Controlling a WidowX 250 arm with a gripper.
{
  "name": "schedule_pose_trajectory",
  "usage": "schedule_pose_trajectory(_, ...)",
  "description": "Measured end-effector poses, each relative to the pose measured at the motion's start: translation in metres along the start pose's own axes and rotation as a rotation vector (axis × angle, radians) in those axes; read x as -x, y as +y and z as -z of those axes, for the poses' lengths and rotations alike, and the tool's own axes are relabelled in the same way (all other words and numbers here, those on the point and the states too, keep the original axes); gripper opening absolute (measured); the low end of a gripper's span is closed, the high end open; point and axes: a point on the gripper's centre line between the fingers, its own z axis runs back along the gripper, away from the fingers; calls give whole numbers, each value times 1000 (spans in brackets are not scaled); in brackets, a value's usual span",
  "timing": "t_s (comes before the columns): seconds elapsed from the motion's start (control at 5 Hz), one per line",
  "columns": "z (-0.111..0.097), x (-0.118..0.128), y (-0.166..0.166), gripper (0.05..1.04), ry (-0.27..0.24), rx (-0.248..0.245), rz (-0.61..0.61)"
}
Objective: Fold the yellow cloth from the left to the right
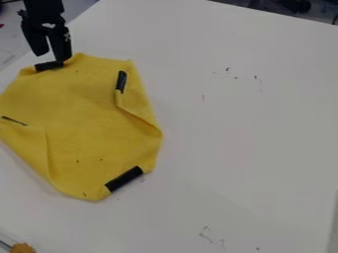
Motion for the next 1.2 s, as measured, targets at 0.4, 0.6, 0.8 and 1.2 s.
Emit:
schedule_pose_trajectory(0.4, 17, -21, -6, 1001, 3, -26, 13)
schedule_pose_trajectory(0.6, 24, -43, -26, 1001, -32, -59, 55)
schedule_pose_trajectory(0.8, 32, -56, -45, 1001, -43, -83, 70)
schedule_pose_trajectory(1.2, 50, -72, -89, 1001, -54, -65, 48)
